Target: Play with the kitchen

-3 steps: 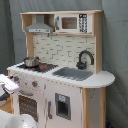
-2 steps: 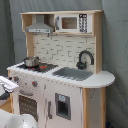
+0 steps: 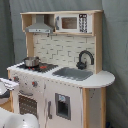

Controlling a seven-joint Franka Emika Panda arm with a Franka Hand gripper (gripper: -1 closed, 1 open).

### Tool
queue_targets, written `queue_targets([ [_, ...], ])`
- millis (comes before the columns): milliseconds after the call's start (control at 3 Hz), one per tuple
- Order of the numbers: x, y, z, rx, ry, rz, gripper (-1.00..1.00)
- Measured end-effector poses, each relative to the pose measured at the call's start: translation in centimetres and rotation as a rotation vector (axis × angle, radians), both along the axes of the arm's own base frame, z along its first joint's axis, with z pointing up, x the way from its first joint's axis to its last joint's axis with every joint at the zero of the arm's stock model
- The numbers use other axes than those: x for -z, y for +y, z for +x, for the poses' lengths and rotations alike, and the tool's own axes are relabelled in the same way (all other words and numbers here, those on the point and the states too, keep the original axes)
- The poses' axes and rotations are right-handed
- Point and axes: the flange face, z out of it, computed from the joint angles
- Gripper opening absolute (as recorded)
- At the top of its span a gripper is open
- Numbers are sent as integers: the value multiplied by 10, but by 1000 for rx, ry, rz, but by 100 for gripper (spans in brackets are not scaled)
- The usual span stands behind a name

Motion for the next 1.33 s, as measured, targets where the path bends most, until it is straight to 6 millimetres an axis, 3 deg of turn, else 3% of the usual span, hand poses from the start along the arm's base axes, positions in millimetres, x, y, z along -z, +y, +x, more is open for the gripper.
queue_targets([
  [667, -6, 11, 28, -44, 57, -90, 100],
  [1000, -2, 24, 40, -45, 72, -47, 100],
  [1333, 0, 24, 41, -44, 76, -48, 100],
])
